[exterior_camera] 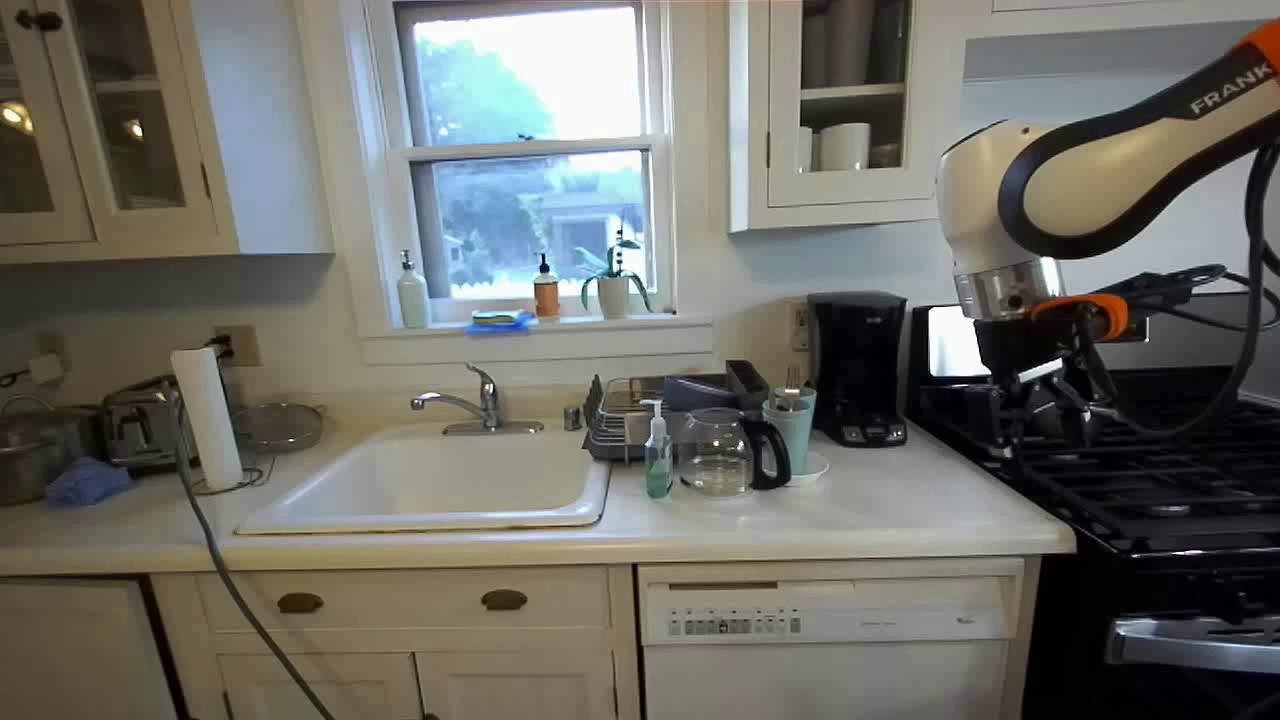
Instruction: Take the fork out of the cup
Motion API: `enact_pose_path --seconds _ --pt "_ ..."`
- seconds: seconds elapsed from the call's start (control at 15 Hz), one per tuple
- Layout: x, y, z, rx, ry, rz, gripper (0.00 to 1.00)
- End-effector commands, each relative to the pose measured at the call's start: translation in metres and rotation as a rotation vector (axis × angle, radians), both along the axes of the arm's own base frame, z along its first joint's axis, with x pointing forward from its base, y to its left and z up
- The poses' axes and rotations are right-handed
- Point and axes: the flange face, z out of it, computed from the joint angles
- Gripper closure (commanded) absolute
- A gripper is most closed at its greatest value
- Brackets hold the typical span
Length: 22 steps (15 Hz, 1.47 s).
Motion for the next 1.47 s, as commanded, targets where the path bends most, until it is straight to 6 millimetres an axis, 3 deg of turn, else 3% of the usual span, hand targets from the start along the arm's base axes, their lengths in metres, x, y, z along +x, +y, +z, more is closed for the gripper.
enact_pose_path --seconds 0.0,0.33,0.53,0.93,1.2,1.4 --pt "0.0 0.0 0.001 0.0 0.001 0.0 0.0" --pt "0.003 -0.005 -0.001 0.004 -0.011 -0.006 0.0" --pt "0.037 -0.022 0.018 0.006 -0.236 0.077 0.0" --pt "0.086 -0.09 0.027 0.083 -0.601 0.179 0.0" --pt "0.123 -0.117 0.017 0.056 -0.785 0.336 0.0" --pt "0.143 -0.119 -0.004 0.014 -0.904 0.464 0.0"
